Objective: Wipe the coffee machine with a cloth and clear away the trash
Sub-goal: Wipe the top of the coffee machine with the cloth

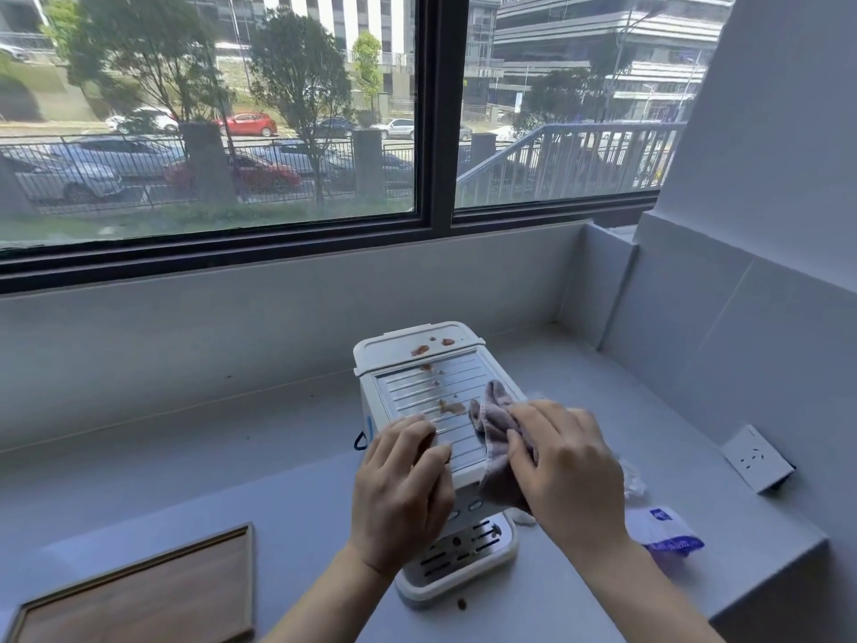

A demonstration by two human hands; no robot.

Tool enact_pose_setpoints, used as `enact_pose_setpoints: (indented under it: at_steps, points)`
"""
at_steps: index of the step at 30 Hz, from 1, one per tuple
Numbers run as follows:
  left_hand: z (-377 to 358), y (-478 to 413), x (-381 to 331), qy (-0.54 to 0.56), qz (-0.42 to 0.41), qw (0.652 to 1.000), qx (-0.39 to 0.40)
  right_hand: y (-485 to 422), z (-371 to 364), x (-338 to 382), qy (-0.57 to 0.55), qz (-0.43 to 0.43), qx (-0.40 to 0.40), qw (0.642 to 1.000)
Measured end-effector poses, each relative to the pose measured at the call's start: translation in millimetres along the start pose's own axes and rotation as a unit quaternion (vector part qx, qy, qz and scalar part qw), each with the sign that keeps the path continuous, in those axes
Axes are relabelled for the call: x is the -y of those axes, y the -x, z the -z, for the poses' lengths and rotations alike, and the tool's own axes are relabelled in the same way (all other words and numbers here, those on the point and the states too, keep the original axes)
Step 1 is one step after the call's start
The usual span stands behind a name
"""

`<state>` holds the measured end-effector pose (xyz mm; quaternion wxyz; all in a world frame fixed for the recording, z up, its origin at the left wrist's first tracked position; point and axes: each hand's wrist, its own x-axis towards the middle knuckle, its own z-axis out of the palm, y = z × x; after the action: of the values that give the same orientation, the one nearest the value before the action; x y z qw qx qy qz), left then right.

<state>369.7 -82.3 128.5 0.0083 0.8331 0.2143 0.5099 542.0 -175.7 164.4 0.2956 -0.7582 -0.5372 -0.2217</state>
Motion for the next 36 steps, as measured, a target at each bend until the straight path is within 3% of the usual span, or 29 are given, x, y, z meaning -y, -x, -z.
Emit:
enact_pose_setpoints:
  at_steps: [4, 6, 10, 15, 20, 24, 29, 33, 36]
  points:
    - [-3, 1, 0, 0.001, 0.013, 1.000, -0.009, -40, 1, -4, 0.020, -0.086, 0.095, 0.992]
    - [-1, 1, -2, 0.002, 0.010, 1.000, -0.006, -48, -1, 6, 0.046, -0.057, 0.126, 0.989]
    - [-1, 0, -1, -0.011, -0.002, 1.000, 0.006, -22, -2, 28, 0.096, 0.094, 0.086, 0.987]
    - [-2, 0, 0, -0.016, -0.005, 1.000, -0.005, -55, 0, 19, 0.069, 0.014, 0.132, 0.989]
    - [-2, 1, 1, -0.011, -0.007, 1.000, 0.000, -24, 2, 29, 0.070, 0.096, 0.089, 0.989]
    - [-3, 1, 0, -0.007, 0.007, 1.000, -0.010, -55, 1, 24, 0.075, 0.024, 0.122, 0.989]
    - [-2, 2, 1, -0.003, 0.003, 1.000, 0.001, -35, -3, 32, 0.034, 0.120, 0.121, 0.985]
    - [-3, 4, 1, -0.002, 0.009, 1.000, -0.007, -62, -8, 20, -0.020, 0.057, 0.140, 0.988]
    - [-2, 3, 0, 0.002, 0.004, 1.000, -0.008, -50, -9, 29, -0.074, 0.144, 0.141, 0.977]
